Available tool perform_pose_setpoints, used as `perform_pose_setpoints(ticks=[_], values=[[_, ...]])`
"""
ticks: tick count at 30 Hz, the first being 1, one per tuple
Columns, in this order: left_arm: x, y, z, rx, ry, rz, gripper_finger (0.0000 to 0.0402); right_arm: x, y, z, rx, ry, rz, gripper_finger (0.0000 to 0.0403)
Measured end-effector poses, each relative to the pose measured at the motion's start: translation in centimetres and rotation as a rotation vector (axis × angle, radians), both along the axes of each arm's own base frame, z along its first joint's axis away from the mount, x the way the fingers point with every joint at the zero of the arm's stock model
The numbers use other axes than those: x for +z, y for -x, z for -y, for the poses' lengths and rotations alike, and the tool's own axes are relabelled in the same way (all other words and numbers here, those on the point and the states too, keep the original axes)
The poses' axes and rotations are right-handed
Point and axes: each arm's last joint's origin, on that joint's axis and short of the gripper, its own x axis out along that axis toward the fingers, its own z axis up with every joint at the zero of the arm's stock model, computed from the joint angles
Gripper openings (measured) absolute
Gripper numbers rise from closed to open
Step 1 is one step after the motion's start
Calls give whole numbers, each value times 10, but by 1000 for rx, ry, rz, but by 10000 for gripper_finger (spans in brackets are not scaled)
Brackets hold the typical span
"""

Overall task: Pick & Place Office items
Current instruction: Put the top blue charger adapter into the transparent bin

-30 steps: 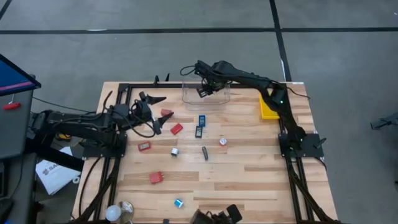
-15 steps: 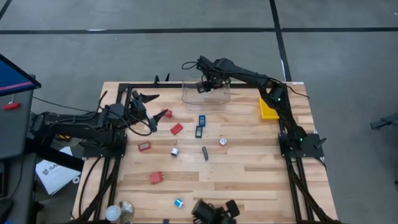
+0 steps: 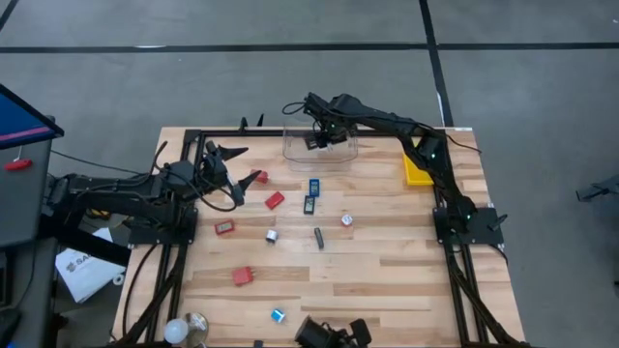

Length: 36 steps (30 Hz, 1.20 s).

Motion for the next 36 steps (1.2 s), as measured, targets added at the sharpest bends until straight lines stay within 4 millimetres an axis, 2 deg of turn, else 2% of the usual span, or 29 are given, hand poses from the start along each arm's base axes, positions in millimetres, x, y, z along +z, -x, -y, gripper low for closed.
perform_pose_setpoints(ticks=[31,34,36], values=[[0,0,0,0,4,4,349,-1,-1,-6,62,-35,-3,136],[0,0,0,0,4,5,349,-14,-7,-6,60,-28,-26,137],[0,0,0,-1,4,6,349,-32,-9,-6,66,-54,-69,136]])
